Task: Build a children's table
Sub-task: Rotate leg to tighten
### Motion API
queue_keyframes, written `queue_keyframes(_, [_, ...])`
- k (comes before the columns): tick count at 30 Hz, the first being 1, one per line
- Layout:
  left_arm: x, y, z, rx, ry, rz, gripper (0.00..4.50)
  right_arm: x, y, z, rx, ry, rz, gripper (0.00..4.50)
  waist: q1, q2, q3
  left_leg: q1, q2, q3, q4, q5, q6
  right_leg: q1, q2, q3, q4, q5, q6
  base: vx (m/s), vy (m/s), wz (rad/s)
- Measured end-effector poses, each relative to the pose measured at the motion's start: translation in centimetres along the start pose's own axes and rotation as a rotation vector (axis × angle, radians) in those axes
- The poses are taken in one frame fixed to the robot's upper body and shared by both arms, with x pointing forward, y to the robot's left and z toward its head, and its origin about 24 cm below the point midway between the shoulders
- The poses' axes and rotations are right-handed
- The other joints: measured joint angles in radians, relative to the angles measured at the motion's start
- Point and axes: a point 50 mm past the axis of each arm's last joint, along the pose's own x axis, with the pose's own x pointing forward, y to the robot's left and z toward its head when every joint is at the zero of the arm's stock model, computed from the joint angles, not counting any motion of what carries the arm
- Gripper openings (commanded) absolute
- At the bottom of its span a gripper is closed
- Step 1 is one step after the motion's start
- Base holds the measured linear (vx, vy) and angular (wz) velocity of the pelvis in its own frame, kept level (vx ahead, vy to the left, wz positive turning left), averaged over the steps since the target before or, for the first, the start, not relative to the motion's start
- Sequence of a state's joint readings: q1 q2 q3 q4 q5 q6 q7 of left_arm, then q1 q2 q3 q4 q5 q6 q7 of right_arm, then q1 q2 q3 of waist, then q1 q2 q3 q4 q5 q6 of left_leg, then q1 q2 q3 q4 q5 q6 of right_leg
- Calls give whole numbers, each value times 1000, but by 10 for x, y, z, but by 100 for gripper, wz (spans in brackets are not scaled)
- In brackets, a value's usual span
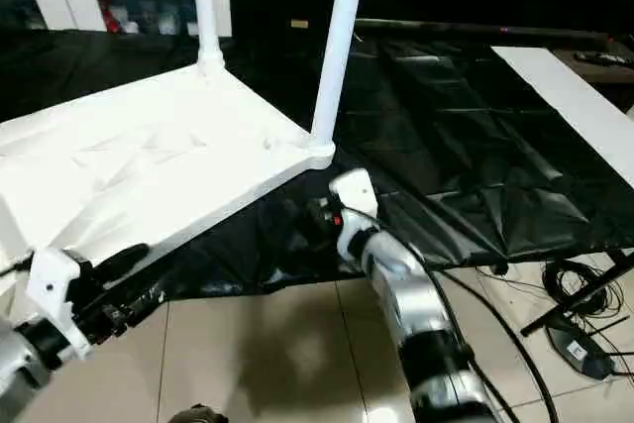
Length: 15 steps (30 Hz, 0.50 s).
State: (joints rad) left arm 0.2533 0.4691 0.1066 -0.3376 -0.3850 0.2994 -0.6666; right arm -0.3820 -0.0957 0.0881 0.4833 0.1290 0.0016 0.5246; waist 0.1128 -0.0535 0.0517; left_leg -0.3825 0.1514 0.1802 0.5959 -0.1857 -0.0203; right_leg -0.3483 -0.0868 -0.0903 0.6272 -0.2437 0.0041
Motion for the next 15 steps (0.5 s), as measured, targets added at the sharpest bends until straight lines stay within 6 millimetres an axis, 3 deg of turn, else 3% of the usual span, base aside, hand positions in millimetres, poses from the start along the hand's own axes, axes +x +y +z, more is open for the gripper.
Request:
queue_keyframes(6, [19,25,-3,140,181,-57,366,-18,11,-6,-22,47,152,450,4,14,6,1,0,0,0,0,-1,1,0,1,1,2,1,0,0,0])
queue_keyframes(11, [31,29,-5,194,252,-100,366,-28,8,-7,-44,81,178,450,-1,21,4,1,0,1,0,1,-1,0,0,1,0,5,-1,0,0,0])
queue_keyframes(15, [43,36,-6,220,292,-111,366,-33,6,-3,-57,71,162,450,4,47,2,2,0,0,0,1,-1,-1,0,1,2,4,-1,0,0,0])
